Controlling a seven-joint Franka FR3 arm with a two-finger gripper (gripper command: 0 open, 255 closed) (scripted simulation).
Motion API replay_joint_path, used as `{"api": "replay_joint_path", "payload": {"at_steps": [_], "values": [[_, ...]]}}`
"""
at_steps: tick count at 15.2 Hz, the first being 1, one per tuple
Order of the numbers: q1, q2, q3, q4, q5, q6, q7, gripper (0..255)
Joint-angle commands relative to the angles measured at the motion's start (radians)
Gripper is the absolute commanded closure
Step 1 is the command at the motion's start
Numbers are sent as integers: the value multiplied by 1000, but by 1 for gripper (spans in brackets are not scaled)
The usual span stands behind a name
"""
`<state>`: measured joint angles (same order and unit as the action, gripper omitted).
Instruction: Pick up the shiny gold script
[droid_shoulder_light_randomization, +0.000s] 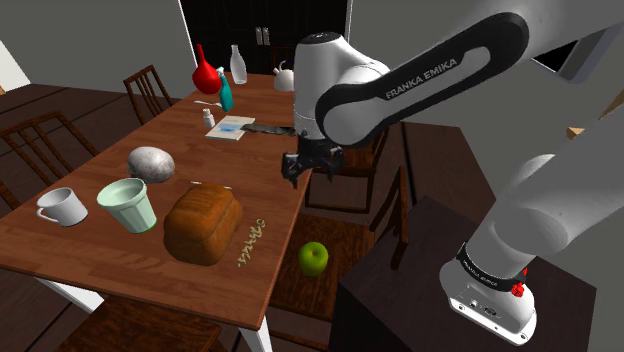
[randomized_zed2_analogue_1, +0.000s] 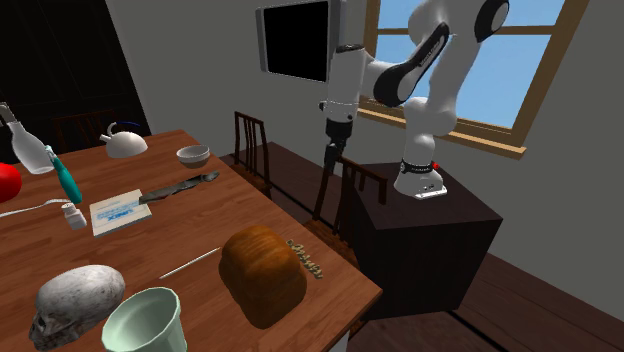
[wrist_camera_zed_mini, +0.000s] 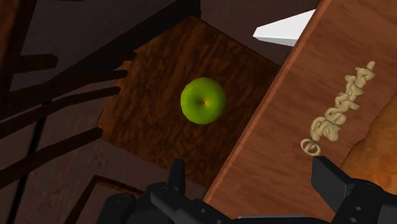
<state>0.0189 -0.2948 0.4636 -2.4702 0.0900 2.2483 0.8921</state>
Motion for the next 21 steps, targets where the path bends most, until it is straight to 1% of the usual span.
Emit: {"api": "replay_joint_path", "payload": {"at_steps": [1,3,5,8,11,14,16,19,21], "values": [[-10,84,47,26,-32,49,98,0],[-22,172,83,64,-84,84,194,0],[-27,266,110,110,-152,112,298,0],[-11,411,120,190,-267,137,457,0],[38,552,94,285,-370,145,598,0],[101,684,53,392,-445,141,710,0],[145,769,23,470,-478,134,769,0],[207,892,-18,597,-510,118,839,0],[212,903,-24,600,-515,126,843,0]]}}
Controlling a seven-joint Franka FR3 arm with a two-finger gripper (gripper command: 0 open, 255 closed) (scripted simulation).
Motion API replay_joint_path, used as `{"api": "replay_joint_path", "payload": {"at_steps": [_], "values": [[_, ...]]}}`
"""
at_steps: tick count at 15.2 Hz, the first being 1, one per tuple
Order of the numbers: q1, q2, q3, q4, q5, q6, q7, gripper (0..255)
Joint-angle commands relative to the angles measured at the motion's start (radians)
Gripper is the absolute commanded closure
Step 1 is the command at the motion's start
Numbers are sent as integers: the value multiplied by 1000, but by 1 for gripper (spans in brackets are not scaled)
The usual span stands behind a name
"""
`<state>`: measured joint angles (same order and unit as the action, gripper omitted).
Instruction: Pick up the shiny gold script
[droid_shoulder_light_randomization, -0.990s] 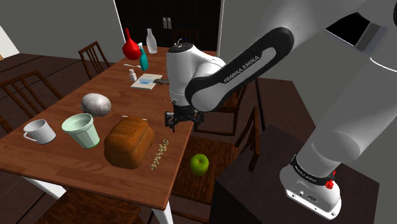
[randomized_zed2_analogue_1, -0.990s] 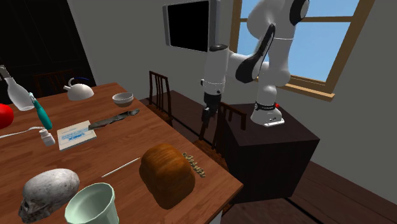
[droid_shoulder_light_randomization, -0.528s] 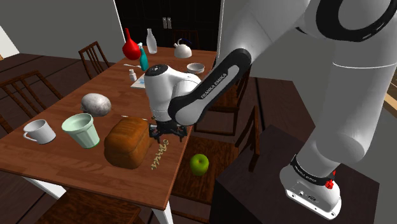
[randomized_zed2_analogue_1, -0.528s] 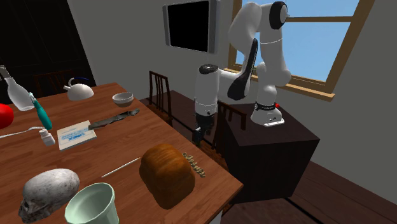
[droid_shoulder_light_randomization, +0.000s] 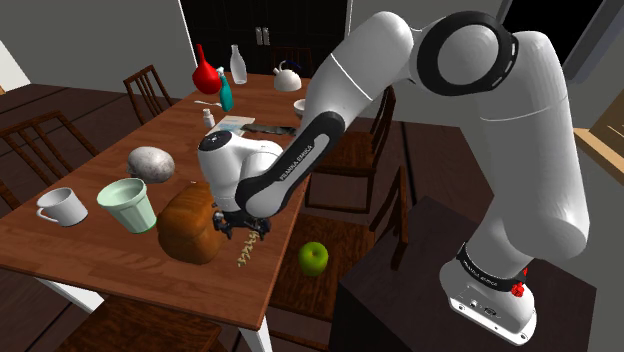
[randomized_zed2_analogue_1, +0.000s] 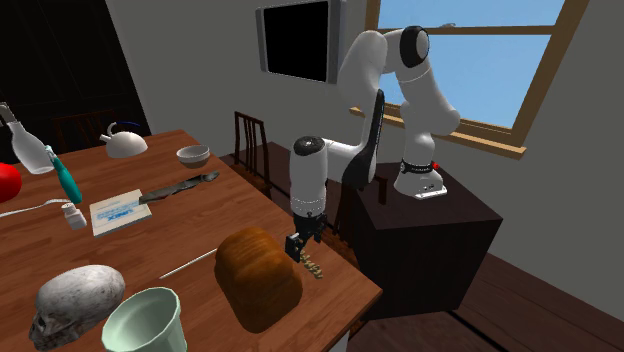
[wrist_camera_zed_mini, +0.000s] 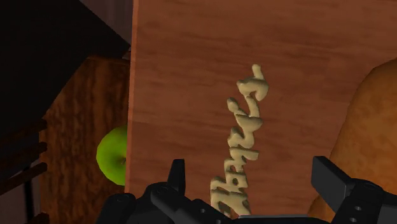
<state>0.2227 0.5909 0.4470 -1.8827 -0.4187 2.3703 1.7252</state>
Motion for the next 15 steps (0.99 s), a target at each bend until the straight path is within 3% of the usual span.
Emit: {"api": "replay_joint_path", "payload": {"at_steps": [1,8,9,15], "values": [[11,27,-12,14,-12,12,14,0],[30,85,-37,24,-43,57,34,0],[26,86,-39,23,-44,60,30,255],[34,98,-41,44,-45,51,32,255]]}}
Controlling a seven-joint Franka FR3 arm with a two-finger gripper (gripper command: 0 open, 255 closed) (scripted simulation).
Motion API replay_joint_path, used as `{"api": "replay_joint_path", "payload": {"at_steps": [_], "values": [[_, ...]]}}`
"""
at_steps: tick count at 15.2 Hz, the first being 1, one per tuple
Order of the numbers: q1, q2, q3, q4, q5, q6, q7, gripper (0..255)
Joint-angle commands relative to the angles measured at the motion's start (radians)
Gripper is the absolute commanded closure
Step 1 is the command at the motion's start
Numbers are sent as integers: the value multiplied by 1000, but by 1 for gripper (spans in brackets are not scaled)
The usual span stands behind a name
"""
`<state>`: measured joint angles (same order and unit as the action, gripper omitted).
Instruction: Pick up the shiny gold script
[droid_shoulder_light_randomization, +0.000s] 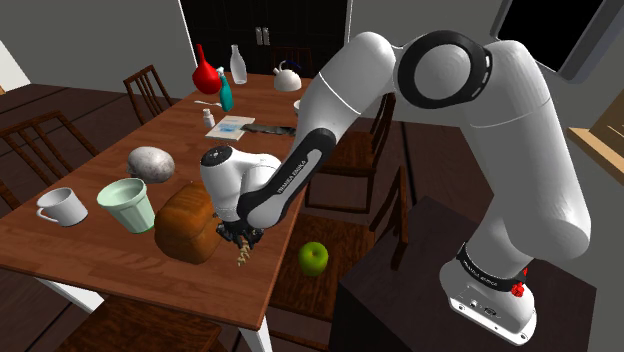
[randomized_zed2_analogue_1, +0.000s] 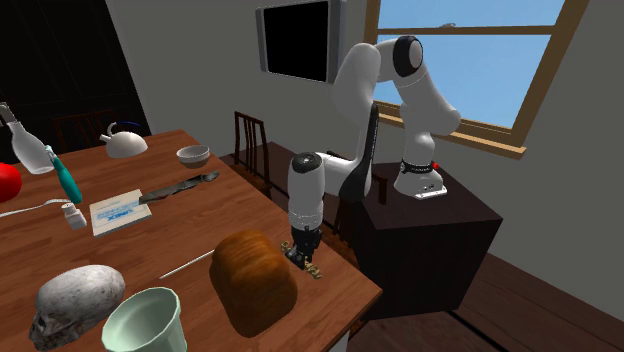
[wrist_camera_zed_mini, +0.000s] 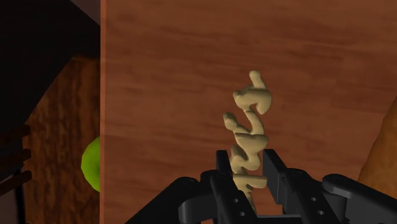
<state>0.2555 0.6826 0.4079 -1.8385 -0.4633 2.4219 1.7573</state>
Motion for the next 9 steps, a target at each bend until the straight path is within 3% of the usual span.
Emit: {"api": "replay_joint_path", "payload": {"at_steps": [1,9], "values": [[1,4,-1,-4,0,0,1,255],[-24,-68,30,-31,34,-43,-20,255]]}}
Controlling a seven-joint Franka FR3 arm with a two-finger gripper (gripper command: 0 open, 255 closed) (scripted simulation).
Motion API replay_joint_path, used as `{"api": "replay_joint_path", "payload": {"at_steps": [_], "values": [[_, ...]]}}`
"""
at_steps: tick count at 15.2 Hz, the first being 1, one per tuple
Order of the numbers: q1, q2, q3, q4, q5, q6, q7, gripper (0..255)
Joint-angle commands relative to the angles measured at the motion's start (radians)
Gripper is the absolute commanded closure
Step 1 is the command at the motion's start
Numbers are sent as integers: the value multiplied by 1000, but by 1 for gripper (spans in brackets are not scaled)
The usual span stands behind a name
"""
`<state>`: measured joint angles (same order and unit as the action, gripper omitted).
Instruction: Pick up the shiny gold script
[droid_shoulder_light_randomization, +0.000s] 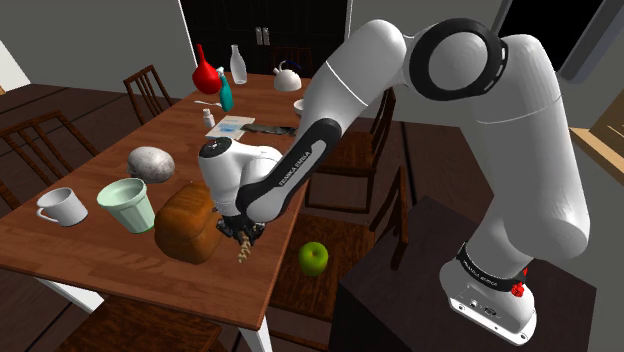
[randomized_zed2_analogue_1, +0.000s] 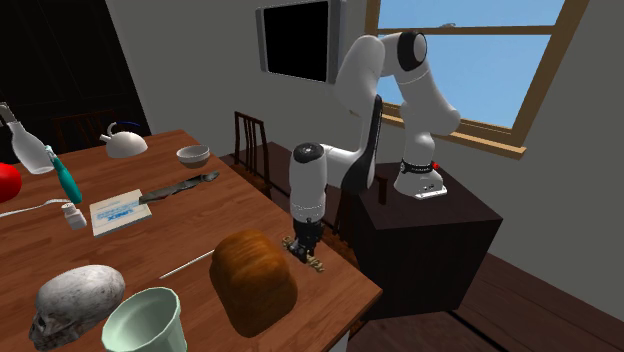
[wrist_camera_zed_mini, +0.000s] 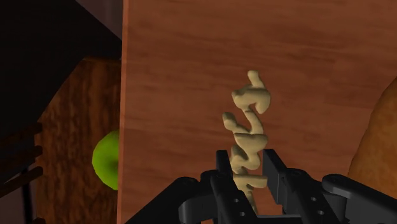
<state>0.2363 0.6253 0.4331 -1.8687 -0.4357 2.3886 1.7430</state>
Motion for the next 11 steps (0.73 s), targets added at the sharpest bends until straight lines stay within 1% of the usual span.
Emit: {"api": "replay_joint_path", "payload": {"at_steps": [1,9,11], "values": [[-8,-21,10,-2,12,-18,-9,255],[-32,-96,44,-2,58,-88,-40,255],[-33,-97,45,-2,59,-89,-41,255]]}}
